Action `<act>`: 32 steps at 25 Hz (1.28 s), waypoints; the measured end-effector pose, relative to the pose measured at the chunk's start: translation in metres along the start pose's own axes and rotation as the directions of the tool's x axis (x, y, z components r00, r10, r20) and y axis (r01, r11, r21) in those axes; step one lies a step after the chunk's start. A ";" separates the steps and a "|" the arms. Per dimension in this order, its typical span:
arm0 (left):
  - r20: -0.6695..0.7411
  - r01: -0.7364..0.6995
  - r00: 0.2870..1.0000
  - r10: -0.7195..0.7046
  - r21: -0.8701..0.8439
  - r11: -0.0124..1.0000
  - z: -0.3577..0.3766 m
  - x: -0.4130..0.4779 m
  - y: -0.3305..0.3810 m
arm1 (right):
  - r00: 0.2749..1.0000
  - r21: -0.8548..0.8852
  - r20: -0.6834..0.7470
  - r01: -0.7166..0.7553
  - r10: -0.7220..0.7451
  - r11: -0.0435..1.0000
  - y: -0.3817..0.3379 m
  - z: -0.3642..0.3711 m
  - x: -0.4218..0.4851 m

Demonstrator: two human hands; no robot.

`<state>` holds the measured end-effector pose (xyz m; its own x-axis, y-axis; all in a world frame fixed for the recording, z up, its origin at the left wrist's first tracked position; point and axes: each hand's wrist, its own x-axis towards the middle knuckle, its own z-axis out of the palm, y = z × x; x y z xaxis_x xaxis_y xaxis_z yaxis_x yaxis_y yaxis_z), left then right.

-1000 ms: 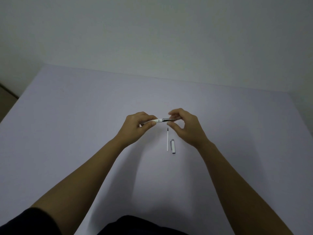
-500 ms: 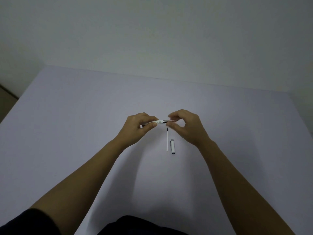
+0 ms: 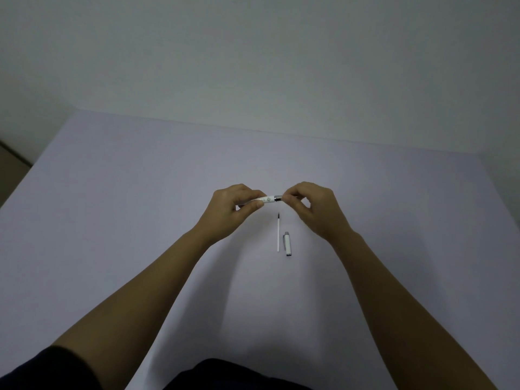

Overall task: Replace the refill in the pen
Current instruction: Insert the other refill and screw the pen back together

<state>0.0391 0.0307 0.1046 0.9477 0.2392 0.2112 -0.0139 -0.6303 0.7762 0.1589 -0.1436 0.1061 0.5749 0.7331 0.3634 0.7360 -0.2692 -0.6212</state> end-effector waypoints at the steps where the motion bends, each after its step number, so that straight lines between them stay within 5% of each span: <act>1: -0.003 -0.001 1.000 0.001 -0.003 1.000 0.000 0.001 0.001 | 1.000 0.002 0.000 -0.011 0.011 1.000 0.000 -0.001 0.000; 32: -0.019 -0.031 0.999 0.031 0.020 0.999 -0.002 0.005 0.008 | 0.999 -0.085 -0.013 0.050 -0.051 0.995 -0.006 -0.009 0.003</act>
<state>0.0428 0.0289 0.1131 0.9406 0.2336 0.2465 -0.0367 -0.6516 0.7576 0.1593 -0.1452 0.1173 0.5411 0.7376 0.4040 0.7917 -0.2846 -0.5406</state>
